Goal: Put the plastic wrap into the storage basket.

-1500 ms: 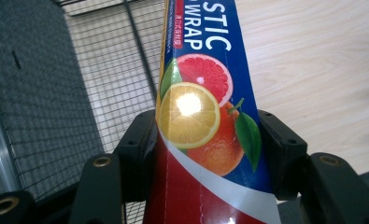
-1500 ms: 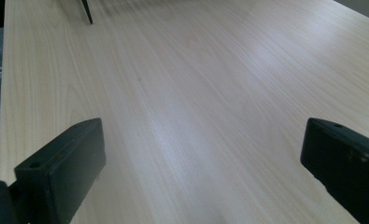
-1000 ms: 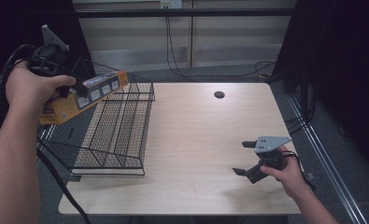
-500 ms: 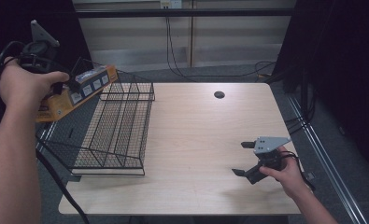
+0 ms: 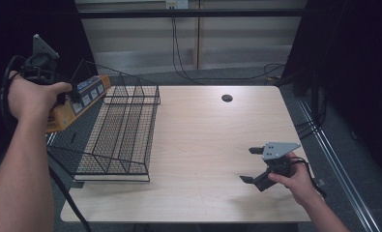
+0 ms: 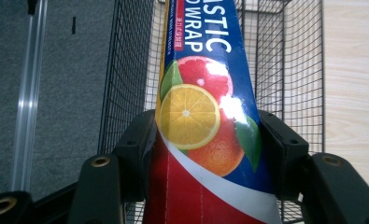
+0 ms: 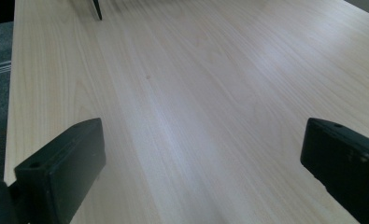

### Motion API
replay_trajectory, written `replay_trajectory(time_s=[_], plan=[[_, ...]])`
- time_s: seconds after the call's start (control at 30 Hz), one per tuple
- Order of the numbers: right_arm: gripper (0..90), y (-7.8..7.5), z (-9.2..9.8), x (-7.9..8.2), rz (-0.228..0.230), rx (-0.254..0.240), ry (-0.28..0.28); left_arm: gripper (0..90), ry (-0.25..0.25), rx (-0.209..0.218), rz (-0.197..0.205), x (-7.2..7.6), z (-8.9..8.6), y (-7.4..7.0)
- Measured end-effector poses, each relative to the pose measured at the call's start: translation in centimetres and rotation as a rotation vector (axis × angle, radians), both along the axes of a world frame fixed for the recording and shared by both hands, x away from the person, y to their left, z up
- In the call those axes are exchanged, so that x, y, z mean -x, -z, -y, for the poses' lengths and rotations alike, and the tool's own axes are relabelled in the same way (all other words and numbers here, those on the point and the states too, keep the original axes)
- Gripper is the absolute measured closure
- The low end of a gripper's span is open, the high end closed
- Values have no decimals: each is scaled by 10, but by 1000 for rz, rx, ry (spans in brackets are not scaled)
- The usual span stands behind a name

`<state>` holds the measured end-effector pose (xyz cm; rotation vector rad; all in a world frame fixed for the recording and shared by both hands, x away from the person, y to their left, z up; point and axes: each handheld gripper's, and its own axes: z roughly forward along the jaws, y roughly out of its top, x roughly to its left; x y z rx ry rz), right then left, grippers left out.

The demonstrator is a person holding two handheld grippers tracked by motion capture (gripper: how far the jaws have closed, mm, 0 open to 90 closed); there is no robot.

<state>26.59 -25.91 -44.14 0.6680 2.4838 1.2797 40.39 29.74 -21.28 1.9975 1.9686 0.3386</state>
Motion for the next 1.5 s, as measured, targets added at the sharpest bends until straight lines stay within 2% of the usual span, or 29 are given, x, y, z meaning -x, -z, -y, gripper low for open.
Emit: replay_trajectory(time_s=[0.07, 0.27, 0.43, 0.47, 0.5, 0.6, 0.67, 0.77, 0.9, 0.97, 1.0, 1.03, 1.13, 1.17, 1.27, 1.4, 1.47, 1.5], plan=[[0, 0, 0, 0, 0, 0, 3, 441, -10, -3, -12, -2, 1, 8], [0, 0, 0, 0, 2, 3, 0, 440, -22, 0, -33, -5, 1, 20], [0, 1, 0, 0, 1, 3, 4, 436, -29, -5, -37, -6, 1, 24], [0, 1, -1, 1, 3, 3, 8, 435, -36, 14, -41, -7, 1, 26], [0, 1, -1, 0, 4, 3, 8, 432, -38, 13, -45, -7, 0, 27], [0, 0, 0, 1, 2, -1, 6, 428, -22, -6, -65, -9, 3, 32], [0, 0, 0, 1, 9, -1, 0, 426, -30, 15, -90, -11, 4, 38], [0, 0, -1, 1, 11, -2, 3, 424, -13, 5, -97, -13, 5, 42], [0, 0, -1, 1, 10, 0, -1, 419, -25, 1, -109, -15, 6, 49], [0, 0, -1, 1, 11, 0, 0, 416, -25, 1, -120, -16, 6, 51], [0, 0, -1, 1, 11, 0, 0, 416, -37, 14, -108, -15, 6, 51], [0, 0, -1, 1, 10, -1, 2, 414, -25, 14, -103, -15, 3, 51], [0, 0, -2, 1, 9, 0, -1, 414, -33, 18, -117, -14, 4, 53], [0, 0, -2, 1, 8, 1, -3, 414, -15, 8, -125, -14, 3, 54], [0, 1, -2, 1, 5, 4, 0, 413, -19, 17, -140, -12, 2, 56], [0, 1, -2, 1, 8, 3, 1, 412, -32, 37, -138, -10, 0, 58], [0, 1, -2, 1, 8, 3, 2, 412, -17, 28, -138, -9, -2, 59], [0, 1, -2, 1, 6, 3, 0, 411, -26, 47, -142, -8, -1, 59]])
